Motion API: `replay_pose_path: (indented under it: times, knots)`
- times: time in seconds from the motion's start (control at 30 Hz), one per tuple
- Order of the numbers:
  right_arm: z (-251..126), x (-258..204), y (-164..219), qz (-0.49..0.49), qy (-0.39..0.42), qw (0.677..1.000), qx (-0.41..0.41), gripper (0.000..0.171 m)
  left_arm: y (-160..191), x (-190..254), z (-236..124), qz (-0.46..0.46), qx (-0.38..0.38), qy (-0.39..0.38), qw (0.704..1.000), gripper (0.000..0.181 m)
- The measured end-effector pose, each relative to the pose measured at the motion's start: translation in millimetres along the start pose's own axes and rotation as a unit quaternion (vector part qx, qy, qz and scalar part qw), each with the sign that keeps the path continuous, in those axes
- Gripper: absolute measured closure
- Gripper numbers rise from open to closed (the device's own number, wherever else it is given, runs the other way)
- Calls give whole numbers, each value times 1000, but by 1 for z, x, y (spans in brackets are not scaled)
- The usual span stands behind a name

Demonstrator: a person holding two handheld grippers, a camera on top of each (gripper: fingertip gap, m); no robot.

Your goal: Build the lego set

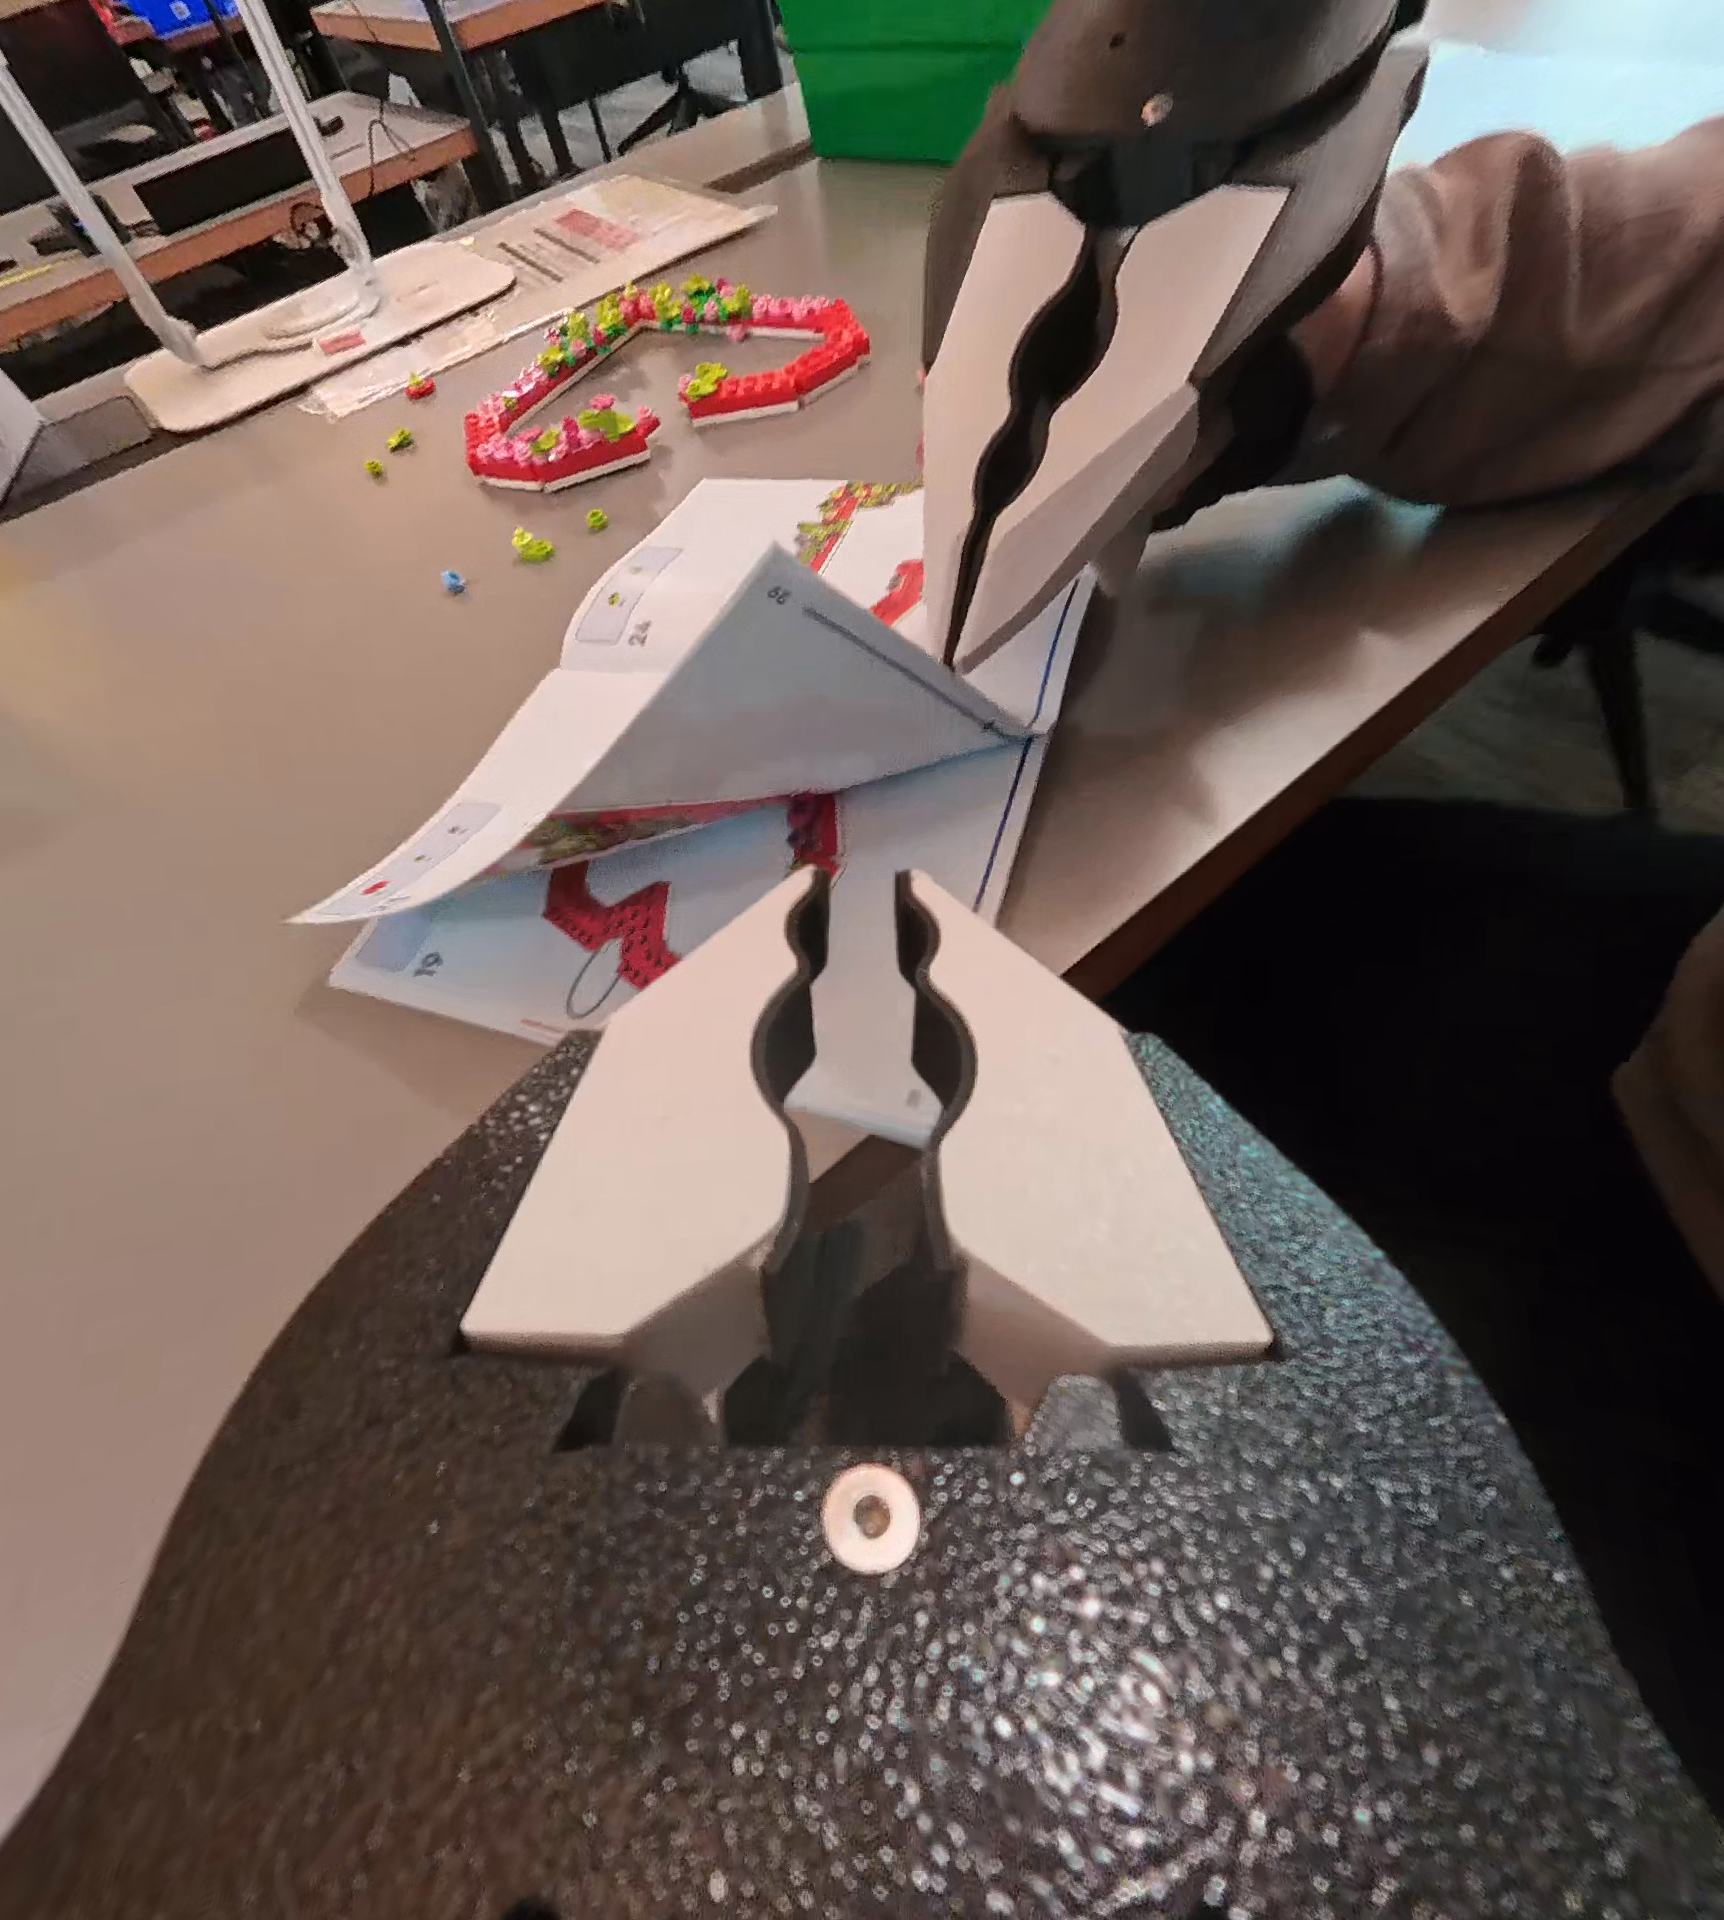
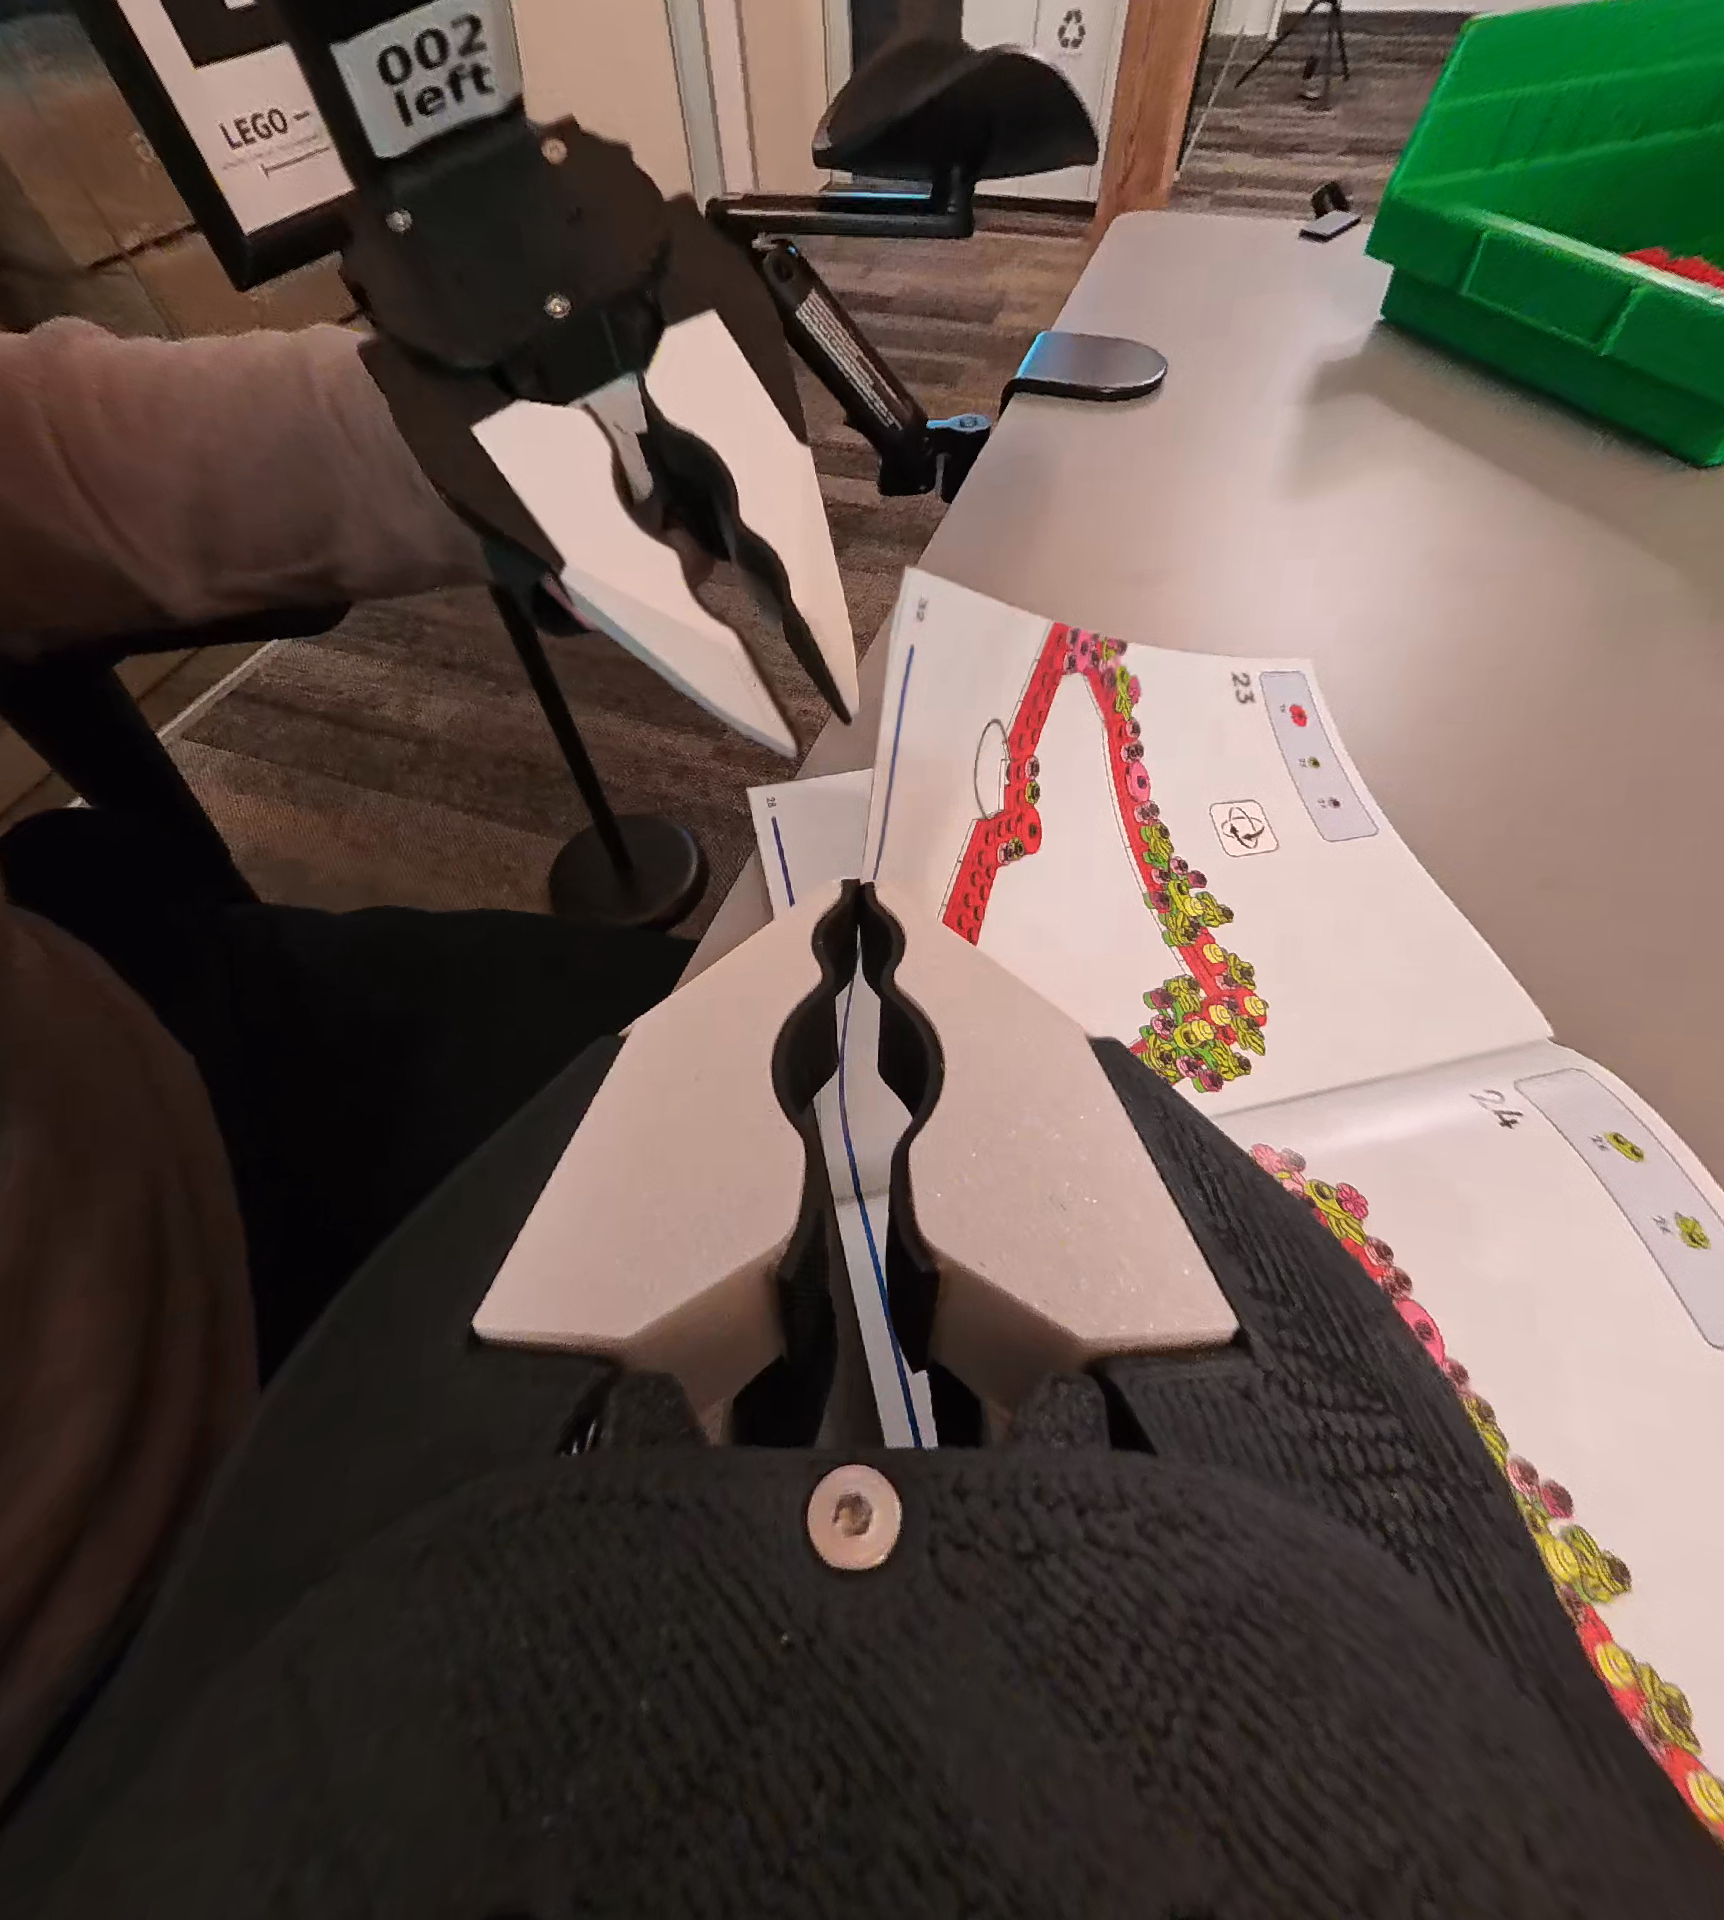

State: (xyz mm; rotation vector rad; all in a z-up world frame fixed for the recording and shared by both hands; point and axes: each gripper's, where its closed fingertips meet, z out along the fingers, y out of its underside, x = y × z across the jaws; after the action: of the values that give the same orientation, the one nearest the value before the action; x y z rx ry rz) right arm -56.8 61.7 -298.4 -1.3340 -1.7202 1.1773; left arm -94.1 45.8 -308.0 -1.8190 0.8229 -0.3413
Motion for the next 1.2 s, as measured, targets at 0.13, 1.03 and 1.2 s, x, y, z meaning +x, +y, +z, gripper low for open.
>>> replay_pose_path:
  times: [0.13, 1.03, 1.2]
  knots:
    - [-14, 6, -6, 8, 27, 999, 25, 171, -4, 6, 4, -23, 12, 16, 1000, 167]
    - [-55, 6, 24, 28, 5, 999, 14, 112, -70, 2, 54, -205, 139, -17, 969, 140]
    - [-75, -3, 12, 93, -74, 990, 82, 107, -65, 22, 87, -181, 100, -12, 978, 128]
